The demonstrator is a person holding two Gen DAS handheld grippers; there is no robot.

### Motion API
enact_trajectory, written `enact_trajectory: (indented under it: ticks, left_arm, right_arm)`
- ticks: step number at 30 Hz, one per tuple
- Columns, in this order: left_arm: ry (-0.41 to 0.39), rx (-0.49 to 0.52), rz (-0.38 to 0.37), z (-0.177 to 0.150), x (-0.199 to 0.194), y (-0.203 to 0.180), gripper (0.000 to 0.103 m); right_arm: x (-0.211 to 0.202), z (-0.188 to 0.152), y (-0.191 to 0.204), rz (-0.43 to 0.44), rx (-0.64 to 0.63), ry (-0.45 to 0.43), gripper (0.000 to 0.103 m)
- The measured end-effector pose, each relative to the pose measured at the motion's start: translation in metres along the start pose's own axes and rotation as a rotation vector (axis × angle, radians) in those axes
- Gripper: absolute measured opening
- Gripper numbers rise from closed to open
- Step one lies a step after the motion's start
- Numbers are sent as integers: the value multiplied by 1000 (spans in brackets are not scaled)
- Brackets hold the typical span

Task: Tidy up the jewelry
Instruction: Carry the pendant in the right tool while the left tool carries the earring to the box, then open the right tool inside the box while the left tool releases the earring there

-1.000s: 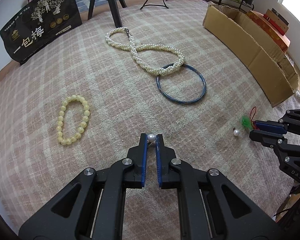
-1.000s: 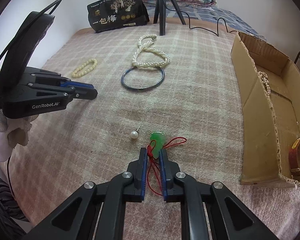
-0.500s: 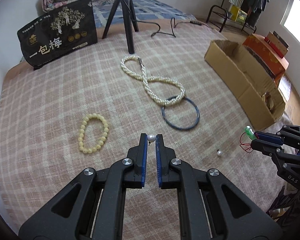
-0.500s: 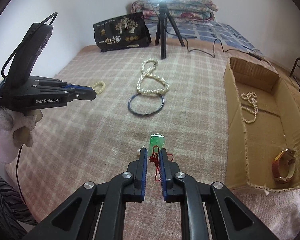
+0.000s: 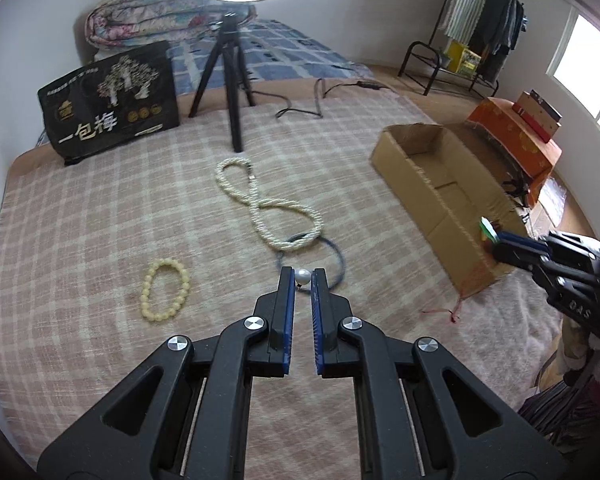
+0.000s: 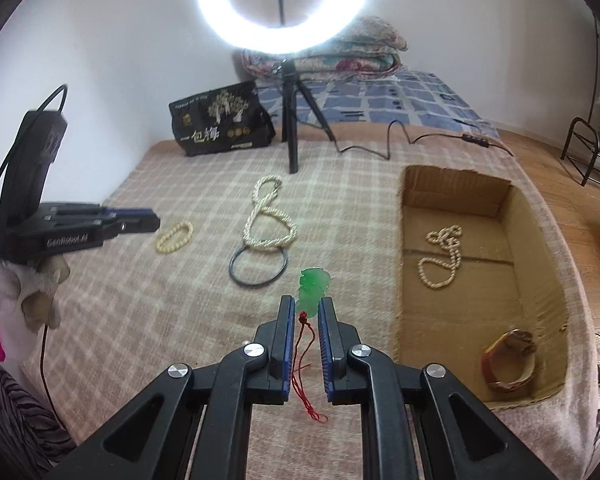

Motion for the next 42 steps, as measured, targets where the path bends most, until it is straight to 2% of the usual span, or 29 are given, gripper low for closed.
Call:
enact_trajectory:
  ticks: [11,16,23,30,36,42]
  left_arm:
    - [-71,31,-132,21,-10,-79,6]
    - [-80,45,-161,28,-4,-105,6]
    - [-79,82,-199,37,9,-136,6]
    - [-57,111,-233,42,29,-166,6]
    - [-33,120,-247,43,50,-184,6]
    - [-23,127,-247,46,64,-194,6]
  right_arm:
    - [-41,36,-44,-25,68,-105,10]
    - [-55,54,-60,-37,87,-154,10]
    - [-54,76,-80,-80,94,-183,10]
    - [-37,97,-105,-127,91,-175,10]
    - [-13,101,-134,-173,102,-137,10]
    - [9,100,-158,-177,132,-96,10]
Point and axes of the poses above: each gripper's, at about its wrist camera, not at the fingertips, and x roughly the way its jaws point, y to its left, z to its top, the point moved 2 cm from there along x, roughly the way its jaws point, and after that the axes turned 7 degrees about x, right-handed, at the moved point
